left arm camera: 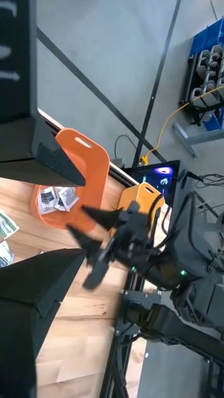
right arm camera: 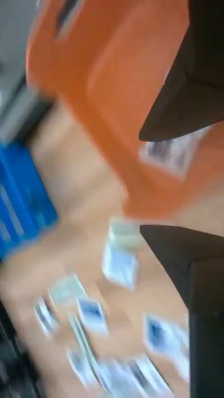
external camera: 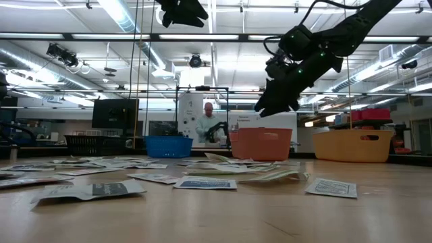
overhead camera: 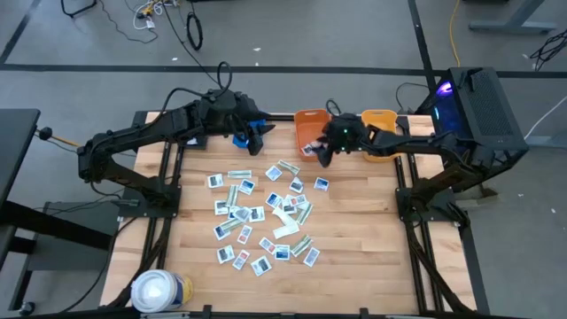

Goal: Pick & Place First Aid Supplies
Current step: Put the alcohol pad into the black bin

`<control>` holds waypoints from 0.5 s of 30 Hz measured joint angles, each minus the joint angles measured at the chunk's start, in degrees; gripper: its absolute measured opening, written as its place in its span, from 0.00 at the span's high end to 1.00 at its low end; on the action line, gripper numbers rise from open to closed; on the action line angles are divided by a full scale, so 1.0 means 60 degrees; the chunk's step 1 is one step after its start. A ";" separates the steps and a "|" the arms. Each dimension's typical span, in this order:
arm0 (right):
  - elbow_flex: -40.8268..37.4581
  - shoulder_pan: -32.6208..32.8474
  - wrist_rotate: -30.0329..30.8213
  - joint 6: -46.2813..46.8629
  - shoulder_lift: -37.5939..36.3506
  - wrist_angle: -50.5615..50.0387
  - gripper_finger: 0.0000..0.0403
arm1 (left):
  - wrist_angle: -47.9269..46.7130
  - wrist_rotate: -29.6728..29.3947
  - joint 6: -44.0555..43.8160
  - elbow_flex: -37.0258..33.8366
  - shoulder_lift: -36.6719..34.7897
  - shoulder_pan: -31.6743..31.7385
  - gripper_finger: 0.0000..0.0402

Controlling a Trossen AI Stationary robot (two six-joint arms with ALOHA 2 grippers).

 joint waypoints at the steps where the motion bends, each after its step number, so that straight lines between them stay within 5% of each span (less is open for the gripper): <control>1: 0.0000 0.0079 -0.0384 -0.0171 -0.0011 -0.0033 0.42 | 0.0000 -0.0003 0.0000 0.0000 0.0000 0.0003 0.56; 7: 0.0000 0.0799 -0.1724 -0.0861 -0.0024 -0.0568 0.45 | -0.0001 0.0000 0.0000 0.0000 0.0000 0.0004 0.56; 15: -0.0004 0.2198 -0.1081 -0.1386 -0.0024 -0.2338 0.49 | -0.0007 0.0000 0.0000 0.0000 0.0000 0.0004 0.56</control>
